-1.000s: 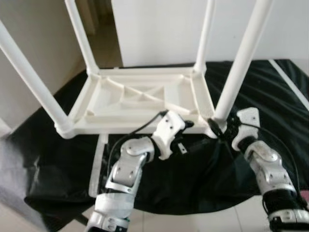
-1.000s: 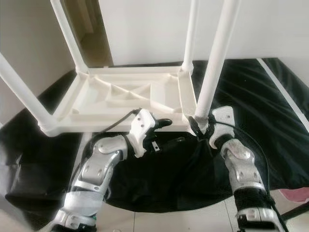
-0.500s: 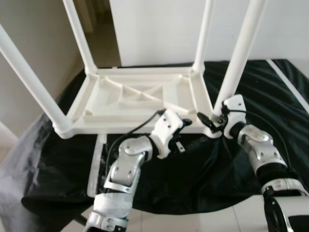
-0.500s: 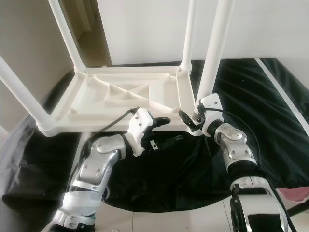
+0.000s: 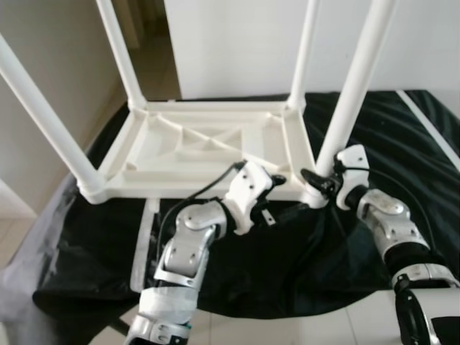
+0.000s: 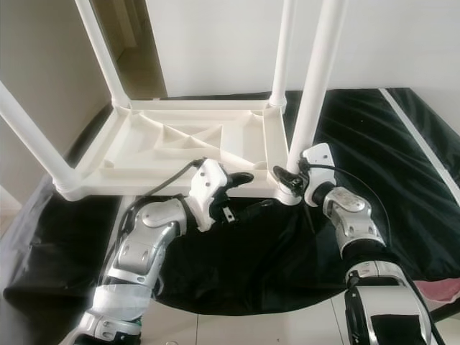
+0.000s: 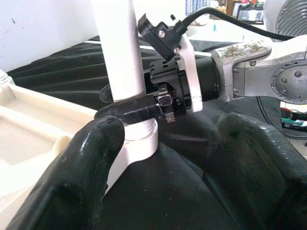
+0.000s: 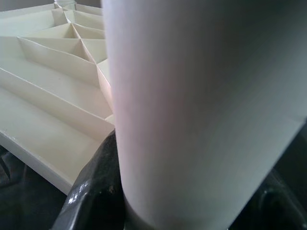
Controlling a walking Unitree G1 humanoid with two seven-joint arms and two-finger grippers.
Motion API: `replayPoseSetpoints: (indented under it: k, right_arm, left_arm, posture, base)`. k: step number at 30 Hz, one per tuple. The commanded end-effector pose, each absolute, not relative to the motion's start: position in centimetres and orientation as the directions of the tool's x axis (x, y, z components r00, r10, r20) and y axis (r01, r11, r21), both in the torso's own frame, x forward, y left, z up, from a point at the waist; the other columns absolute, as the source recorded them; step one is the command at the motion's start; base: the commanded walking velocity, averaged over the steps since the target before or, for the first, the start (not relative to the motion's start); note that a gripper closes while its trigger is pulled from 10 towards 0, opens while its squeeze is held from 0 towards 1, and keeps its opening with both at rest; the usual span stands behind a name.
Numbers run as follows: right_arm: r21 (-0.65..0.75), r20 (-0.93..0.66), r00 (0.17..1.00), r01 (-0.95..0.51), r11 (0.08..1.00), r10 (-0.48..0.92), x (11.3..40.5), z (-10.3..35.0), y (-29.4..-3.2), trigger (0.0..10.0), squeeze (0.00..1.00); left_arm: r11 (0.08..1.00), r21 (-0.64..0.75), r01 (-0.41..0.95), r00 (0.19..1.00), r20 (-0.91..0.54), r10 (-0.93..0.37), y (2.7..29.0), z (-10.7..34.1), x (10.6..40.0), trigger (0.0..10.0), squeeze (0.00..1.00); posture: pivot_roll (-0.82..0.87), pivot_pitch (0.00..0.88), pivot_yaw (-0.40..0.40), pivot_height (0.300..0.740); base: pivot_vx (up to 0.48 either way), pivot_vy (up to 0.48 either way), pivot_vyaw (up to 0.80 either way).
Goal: Building children table
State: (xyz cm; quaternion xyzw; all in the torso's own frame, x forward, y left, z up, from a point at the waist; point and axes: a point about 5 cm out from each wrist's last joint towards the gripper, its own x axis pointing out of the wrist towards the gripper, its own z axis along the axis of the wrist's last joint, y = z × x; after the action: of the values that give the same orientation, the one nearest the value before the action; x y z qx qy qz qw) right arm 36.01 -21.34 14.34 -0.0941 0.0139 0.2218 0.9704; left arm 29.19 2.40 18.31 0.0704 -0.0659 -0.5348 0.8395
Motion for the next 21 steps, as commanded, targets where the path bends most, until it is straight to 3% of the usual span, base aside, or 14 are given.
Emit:
replayPoseSetpoints:
  k: [1, 3, 4, 21]
  right_arm:
    - [-0.174, -0.149, 0.906, -0.419, 0.891, 0.397, 35.4, 12.4, -21.8, 4.4, 0.0]
    - [-0.174, -0.149, 0.908, -0.414, 0.893, 0.392, 35.4, 12.4, -21.8, 4.4, 0.0]
    - [-0.173, -0.148, 0.907, -0.415, 0.893, 0.393, 35.4, 12.4, -21.8, 10.0, 0.0]
    - [-0.156, -0.092, 0.995, -0.057, 0.986, 0.043, 34.6, 12.3, -19.4, 10.0, 0.0]
  left_arm:
    - [0.558, 0.175, 0.811, 0.558, 0.054, -0.828, 2.7, 18.3, 30.0, 10.0, 0.0]
    - [0.557, 0.175, 0.812, 0.557, 0.054, -0.829, 2.7, 18.3, 30.0, 10.0, 0.0]
    - [0.557, 0.175, 0.812, 0.557, 0.054, -0.829, 2.7, 18.3, 30.0, 10.0, 0.0]
    - [0.518, 0.179, 0.837, 0.519, 0.04, -0.854, 2.2, 18.1, 29.8, 10.0, 0.0]
  posture:
    - [-0.05, 0.0, 0.031, 0.74]
    - [-0.05, 0.0, 0.031, 0.74]
    - [-0.05, 0.0, 0.031, 0.74]
    - [-0.07, 0.0, 0.062, 0.74]
  base:
    - [0.0, 0.0, 0.0]
    - [0.0, 0.0, 0.0]
    - [0.0, 0.0, 0.0]
    - [0.0, 0.0, 0.0]
